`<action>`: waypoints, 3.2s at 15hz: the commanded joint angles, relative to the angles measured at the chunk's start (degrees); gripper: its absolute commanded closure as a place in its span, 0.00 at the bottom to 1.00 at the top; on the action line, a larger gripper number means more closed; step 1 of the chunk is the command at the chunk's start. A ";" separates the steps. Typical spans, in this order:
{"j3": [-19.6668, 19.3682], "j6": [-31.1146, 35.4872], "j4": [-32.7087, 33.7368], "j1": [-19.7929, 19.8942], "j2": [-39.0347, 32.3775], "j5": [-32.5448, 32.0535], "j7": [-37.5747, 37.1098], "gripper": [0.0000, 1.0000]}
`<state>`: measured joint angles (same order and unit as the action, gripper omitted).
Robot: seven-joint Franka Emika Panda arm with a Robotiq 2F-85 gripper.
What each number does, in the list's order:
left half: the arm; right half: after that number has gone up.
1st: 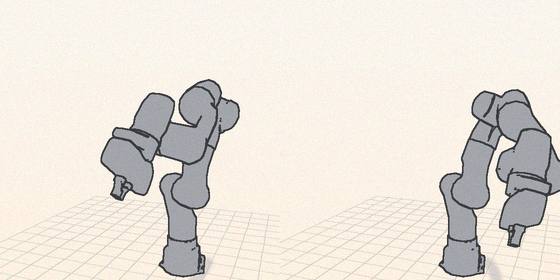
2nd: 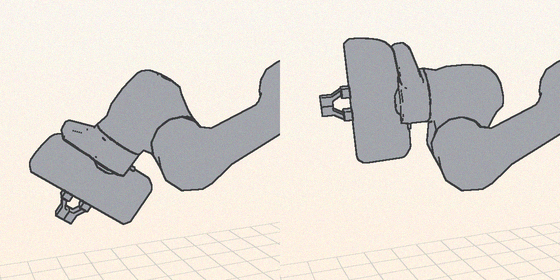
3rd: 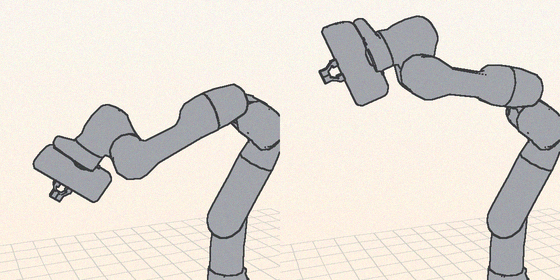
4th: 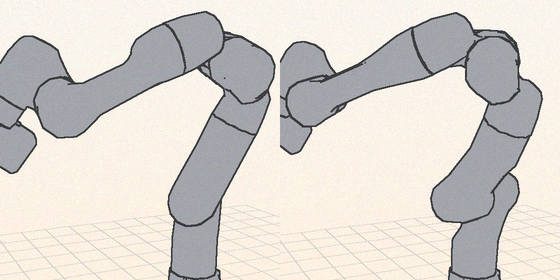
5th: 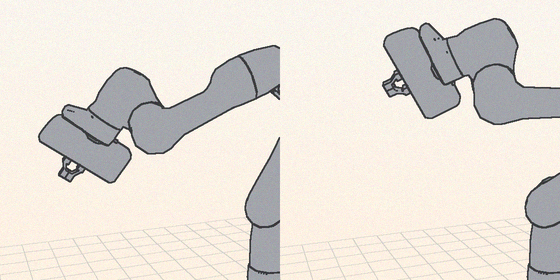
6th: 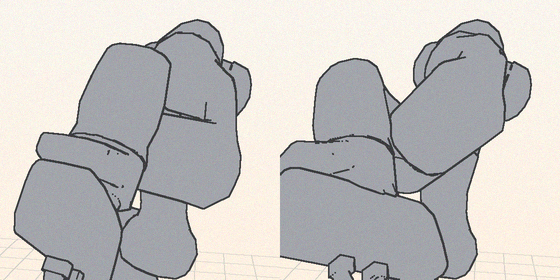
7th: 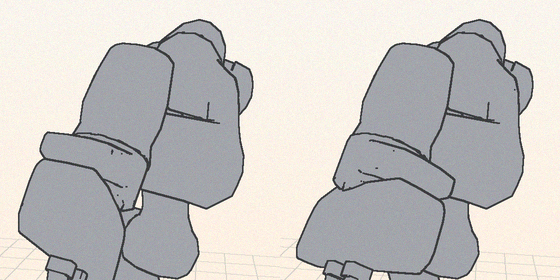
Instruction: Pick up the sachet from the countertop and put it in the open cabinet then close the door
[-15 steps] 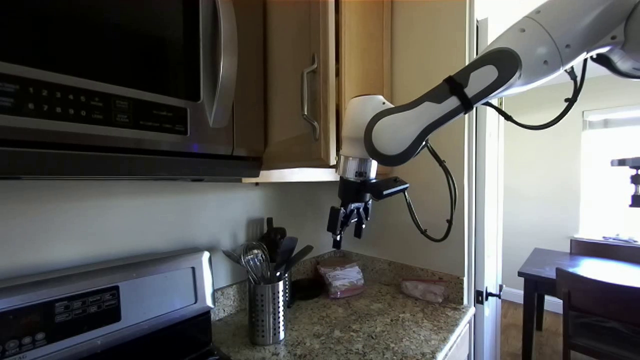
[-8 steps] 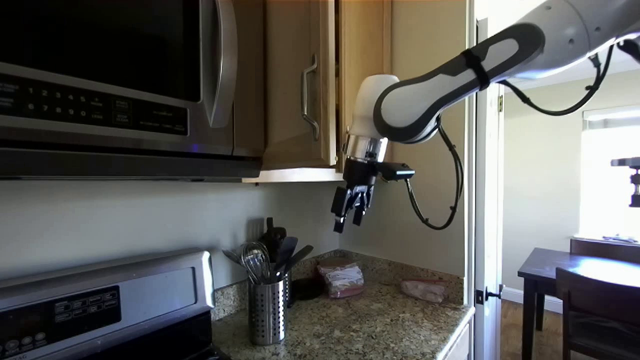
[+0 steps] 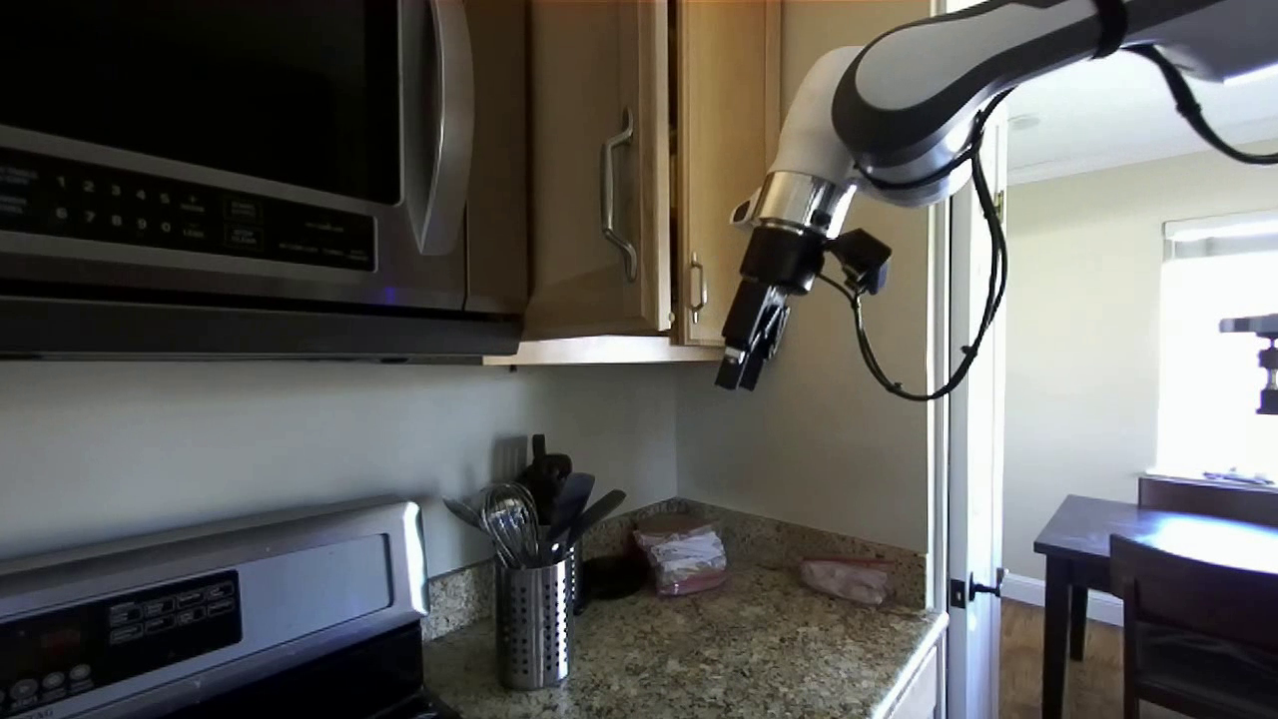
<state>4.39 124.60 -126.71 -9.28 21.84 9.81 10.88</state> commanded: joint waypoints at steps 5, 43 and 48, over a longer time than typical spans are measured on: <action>-0.82 -3.57 -0.96 -5.95 10.05 4.52 8.09 0.00; 5.26 7.11 9.73 -7.89 0.93 0.18 4.39 0.00; 4.99 7.41 8.21 -5.44 1.27 -3.41 -0.20 0.00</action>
<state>9.76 129.96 -117.06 -19.91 23.72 11.45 13.52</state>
